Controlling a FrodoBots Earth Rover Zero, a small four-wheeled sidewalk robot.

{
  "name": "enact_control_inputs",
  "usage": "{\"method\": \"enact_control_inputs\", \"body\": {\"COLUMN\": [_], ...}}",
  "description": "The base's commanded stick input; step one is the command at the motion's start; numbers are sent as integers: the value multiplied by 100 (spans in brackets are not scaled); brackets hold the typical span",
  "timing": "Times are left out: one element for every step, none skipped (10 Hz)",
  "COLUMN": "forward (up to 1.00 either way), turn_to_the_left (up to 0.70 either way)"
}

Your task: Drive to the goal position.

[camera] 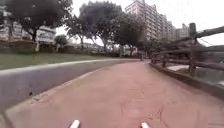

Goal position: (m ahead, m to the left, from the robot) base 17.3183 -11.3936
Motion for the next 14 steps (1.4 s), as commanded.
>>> {"method": "enact_control_inputs", "body": {"forward": [70, 70, 70, 70, 70, 70, 70, 70, 70, 70, 70, 70, 70, 70], "turn_to_the_left": [0, 0, 0, 0, 0, 0, 0, 0, 0, -4, -22, -31, -32, -24]}}
